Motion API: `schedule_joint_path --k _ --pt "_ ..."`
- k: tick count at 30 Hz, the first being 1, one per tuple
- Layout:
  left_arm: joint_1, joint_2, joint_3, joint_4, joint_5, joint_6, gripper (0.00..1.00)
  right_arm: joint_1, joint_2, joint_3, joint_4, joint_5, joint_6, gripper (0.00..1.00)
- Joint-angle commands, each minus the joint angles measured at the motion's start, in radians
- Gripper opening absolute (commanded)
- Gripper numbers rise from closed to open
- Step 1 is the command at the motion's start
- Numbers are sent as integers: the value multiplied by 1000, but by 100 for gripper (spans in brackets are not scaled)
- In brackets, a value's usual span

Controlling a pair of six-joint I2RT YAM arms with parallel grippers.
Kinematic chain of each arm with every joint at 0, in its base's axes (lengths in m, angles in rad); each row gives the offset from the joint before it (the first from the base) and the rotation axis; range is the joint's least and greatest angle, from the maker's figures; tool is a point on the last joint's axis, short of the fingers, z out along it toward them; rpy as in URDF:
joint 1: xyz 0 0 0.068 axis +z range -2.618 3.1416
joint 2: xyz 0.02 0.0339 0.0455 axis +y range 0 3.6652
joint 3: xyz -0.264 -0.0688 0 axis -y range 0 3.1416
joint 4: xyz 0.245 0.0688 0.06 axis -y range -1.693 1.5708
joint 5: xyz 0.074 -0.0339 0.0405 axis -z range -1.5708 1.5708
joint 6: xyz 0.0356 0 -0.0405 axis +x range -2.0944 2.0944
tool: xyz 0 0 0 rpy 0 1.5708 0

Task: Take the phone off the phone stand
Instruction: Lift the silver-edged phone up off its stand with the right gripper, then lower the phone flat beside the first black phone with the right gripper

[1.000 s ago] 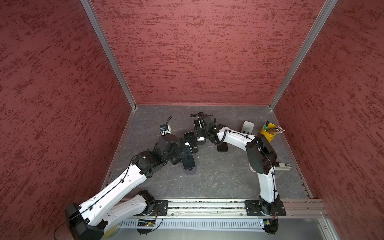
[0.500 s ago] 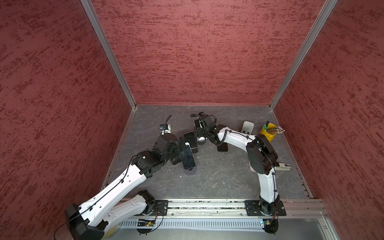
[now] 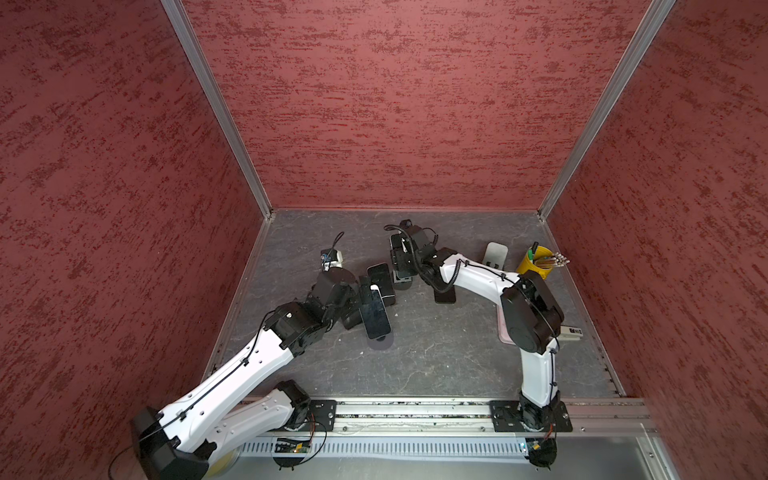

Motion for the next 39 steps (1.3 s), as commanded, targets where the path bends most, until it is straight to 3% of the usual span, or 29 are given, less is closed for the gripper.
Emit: schedule_joint_path --k 1,11,22,39 --pt "8 -4 -10 45 25 40 100 -11 -77 -14 44 50 13 62" --pt "-8 32 -10 193 242 140 100 -75 -186 -128 45 70 49 62" --pt "-111 170 60 236 192 173 100 -137 -269 -269 27 70 102 62" --pt "-176 269 120 271 184 191 100 -311 -353 -498 35 16 120 63"
